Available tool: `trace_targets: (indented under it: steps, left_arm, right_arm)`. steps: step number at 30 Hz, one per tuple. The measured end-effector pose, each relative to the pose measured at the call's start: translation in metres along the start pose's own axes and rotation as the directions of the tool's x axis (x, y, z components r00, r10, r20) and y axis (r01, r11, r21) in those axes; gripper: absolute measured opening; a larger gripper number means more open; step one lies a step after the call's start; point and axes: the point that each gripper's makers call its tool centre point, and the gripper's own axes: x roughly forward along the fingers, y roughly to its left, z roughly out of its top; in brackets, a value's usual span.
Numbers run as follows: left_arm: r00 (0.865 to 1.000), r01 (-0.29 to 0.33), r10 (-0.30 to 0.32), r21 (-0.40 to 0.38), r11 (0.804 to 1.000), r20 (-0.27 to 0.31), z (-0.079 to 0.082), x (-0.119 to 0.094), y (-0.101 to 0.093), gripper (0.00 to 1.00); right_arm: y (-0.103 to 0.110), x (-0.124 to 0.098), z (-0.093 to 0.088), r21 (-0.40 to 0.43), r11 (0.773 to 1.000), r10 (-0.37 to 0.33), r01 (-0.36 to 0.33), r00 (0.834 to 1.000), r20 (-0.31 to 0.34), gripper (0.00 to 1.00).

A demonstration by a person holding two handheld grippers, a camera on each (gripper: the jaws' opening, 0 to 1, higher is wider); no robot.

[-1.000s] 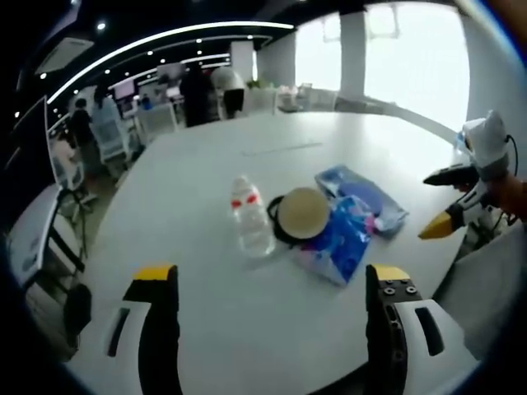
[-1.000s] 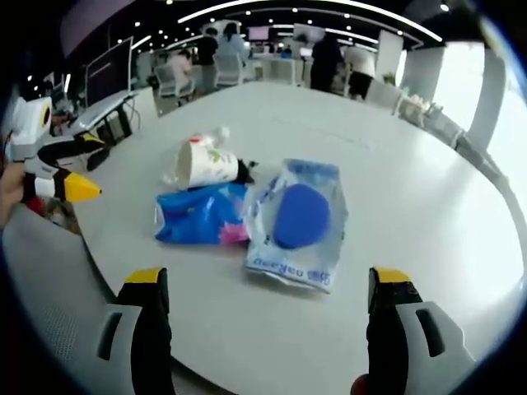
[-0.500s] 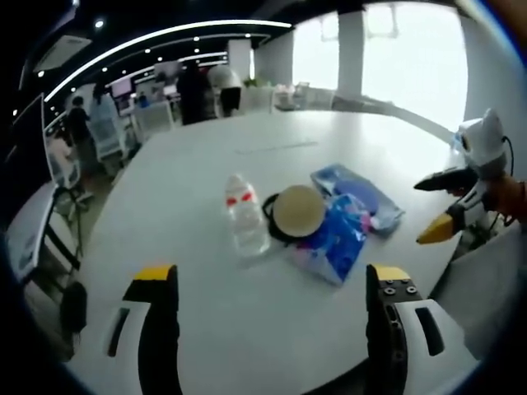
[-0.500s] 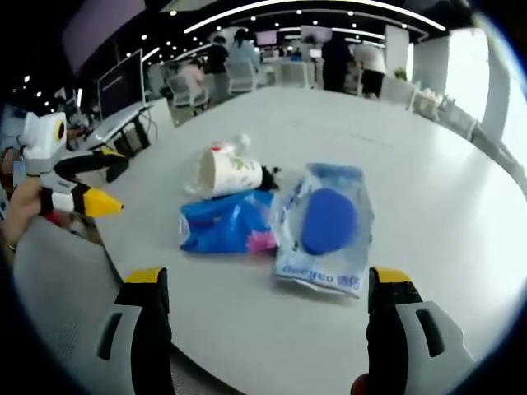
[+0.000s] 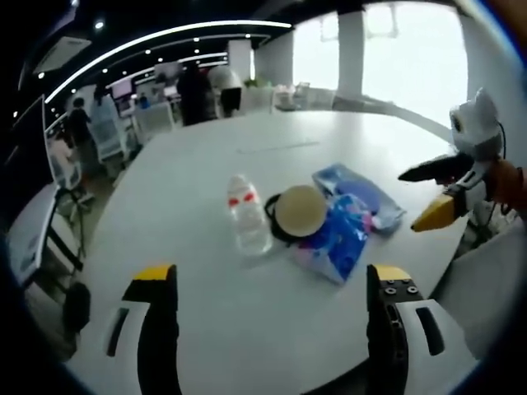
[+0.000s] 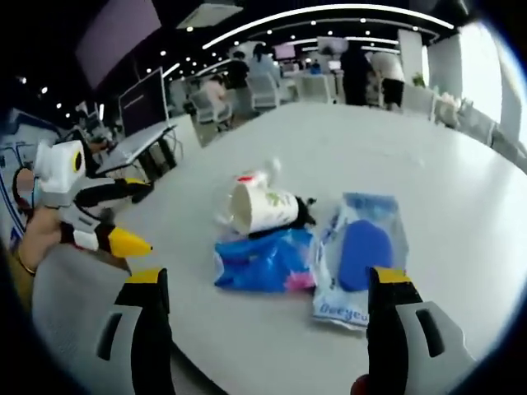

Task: Arrange the tabletop items into an orderly group along one side of the table until the central work area is clear of visible clutter.

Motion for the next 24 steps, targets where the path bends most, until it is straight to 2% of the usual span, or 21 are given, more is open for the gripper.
trace_targets:
  steps: [3,4,7,11,15,17,20,24]
  left_arm:
    - [1.000,-0.003,0.003,-0.009,1.000,0.001,0.000,-0.001,0.002,0.93]
    - [1.000,-0.003,0.003,-0.011,1.000,0.003,0.000,-0.001,0.002,0.94]
    - [1.000,-0.006,0.006,-0.010,1.000,0.002,-0.001,-0.002,0.002,0.94]
    - [1.000,-0.008,0.008,-0.013,1.000,0.004,0.000,-0.002,0.003,0.94]
    - [1.000,-0.012,0.012,-0.010,1.000,-0.003,-0.002,-0.003,0.004,0.94]
    - [1.000,-0.009,0.009,-0.010,1.000,-0.004,-0.002,-0.003,0.004,0.94]
    - [1.000,-0.005,0.005,-0.010,1.000,-0.006,-0.003,-0.002,0.003,0.94]
    - [1.000,-0.001,0.001,-0.013,1.000,-0.006,-0.003,-0.002,0.002,0.94]
  right_arm:
    - [0.001,0.003,0.009,-0.009,1.000,0.003,-0.003,1.000,-0.005,0.99]
    - [-0.001,0.004,0.012,-0.055,0.998,-0.009,0.008,1.000,-0.017,0.99]
    - [0.000,0.005,0.029,-0.083,0.997,-0.005,0.005,1.000,0.002,0.99]
    - [0.005,0.011,0.049,-0.041,0.998,0.053,-0.053,0.998,0.021,0.99]
    - [0.005,0.015,0.071,-0.013,0.997,0.079,-0.078,0.995,0.066,0.99]
    - [0.005,0.018,0.079,0.004,0.996,0.088,-0.088,0.993,0.078,0.99]
    - [0.000,0.025,0.087,-0.031,0.998,0.058,-0.056,0.995,0.077,0.99]
    - [0.001,0.033,0.099,-0.004,0.996,0.086,-0.086,0.993,0.086,0.99]
